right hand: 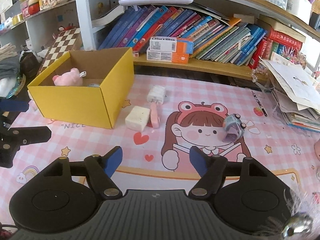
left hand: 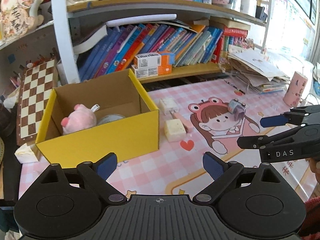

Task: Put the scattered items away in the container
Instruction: 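Move the left tool toward the white sponge while the right tool approaches the grey toy truck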

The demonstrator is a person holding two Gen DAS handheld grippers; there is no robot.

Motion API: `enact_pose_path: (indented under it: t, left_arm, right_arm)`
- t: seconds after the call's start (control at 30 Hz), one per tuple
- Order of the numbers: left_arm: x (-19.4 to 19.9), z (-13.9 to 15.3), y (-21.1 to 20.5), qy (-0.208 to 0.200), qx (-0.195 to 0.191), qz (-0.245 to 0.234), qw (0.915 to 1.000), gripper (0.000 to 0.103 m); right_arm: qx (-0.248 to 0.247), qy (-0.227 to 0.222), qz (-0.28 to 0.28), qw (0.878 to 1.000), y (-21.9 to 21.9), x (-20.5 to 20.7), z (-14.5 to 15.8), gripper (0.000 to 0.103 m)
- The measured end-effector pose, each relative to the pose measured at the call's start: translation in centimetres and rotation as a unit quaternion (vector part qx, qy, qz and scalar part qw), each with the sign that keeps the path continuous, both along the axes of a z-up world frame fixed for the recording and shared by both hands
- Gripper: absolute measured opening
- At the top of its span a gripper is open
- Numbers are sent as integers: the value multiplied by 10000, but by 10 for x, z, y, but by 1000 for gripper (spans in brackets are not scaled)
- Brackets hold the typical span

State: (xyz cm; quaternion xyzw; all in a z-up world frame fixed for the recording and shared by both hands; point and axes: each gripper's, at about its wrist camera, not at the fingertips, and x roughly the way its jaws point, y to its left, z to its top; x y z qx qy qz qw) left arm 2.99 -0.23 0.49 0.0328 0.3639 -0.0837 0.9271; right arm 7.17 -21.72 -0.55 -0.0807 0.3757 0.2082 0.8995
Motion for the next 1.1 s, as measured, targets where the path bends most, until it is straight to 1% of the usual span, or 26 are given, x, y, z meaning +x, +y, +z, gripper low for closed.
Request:
enact_pose_path:
  t: [0.13, 0.2, 0.33, 0.5, 0.63, 0.77, 0.87, 1.1]
  left_arm:
    - [3, -2, -10, 47, 74, -52, 9999, 96]
    - [3, -4, -16, 33, 201, -26, 9998, 98]
    - [5, -6, -29, 15, 414, -48, 9991, 98]
    - [11, -7, -40, 44, 418, -107, 9991, 98]
    - [17, -9, -49, 90, 427, -171, 9989, 99]
    - [23, -11, -55, 155, 431, -216, 9987, 99]
    - [27, -13, -59, 215, 432, -233, 9986, 99]
    - [32, -19, -68, 291, 612, -306, 9972, 99]
  right_arm:
    - [-4, -56, -43, 10000, -7, 1, -1, 79]
    - [-12, -91, -65, 9999, -11, 2, -2, 81]
    - [-21, -92, -185, 9998, -20, 4, -5, 85]
    - [-75, -52, -419, 9991, -32, 7, -12, 90]
    - [-60, 8, -567, 9984, -40, 11, -15, 90]
    - [-63, 31, -666, 9978, -45, 13, -19, 94]
    - [-62, 71, -748, 9972, -48, 16, -22, 95]
    - [-60, 140, -849, 9963, -53, 21, -30, 95]
